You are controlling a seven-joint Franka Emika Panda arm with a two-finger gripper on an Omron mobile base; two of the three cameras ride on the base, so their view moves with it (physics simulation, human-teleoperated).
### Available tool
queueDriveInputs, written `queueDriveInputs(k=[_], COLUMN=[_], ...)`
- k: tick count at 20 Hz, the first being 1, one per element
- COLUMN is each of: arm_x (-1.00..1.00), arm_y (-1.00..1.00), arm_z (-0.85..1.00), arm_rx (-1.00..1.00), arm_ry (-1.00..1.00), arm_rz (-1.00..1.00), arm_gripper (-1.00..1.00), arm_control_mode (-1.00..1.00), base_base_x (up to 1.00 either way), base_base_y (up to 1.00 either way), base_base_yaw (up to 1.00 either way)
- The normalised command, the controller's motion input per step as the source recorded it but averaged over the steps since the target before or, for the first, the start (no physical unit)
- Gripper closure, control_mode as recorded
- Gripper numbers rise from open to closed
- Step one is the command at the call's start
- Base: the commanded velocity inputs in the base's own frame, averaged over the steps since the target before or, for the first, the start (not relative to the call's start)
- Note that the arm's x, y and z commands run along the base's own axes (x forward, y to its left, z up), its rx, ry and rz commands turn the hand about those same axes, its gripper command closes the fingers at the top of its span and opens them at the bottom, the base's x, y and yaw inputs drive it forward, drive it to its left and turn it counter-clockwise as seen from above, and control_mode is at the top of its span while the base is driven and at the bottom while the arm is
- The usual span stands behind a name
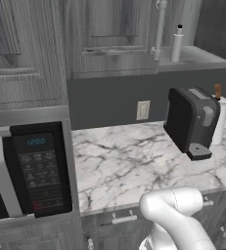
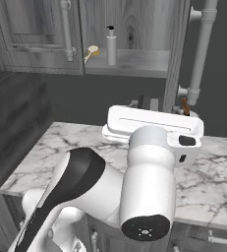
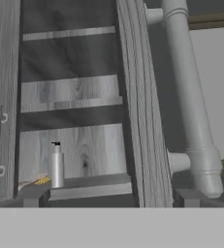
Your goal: Pick up the soap dispenser and dish brush from the sink, and place them back in the cabinet, and close the cabinet doors.
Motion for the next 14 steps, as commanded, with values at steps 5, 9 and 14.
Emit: queueDriveInputs(k=[5,9,14], arm_x=[0.05,0.06,0.05], arm_y=[-0.28,-0.28,-0.29], arm_z=[-0.03,0.00,0.00], arm_rx=[0.00,0.00,0.00], arm_ry=[0.00,0.00,0.00], arm_rz=[0.00,0.00,0.00], arm_gripper=[-1.00,-1.00,-1.00], arm_control_mode=[-1.00,-1.00,-1.00], base_base_x=[0.00,0.00,0.00], base_base_y=[0.00,0.00,0.00], base_base_yaw=[0.00,0.00,0.00])
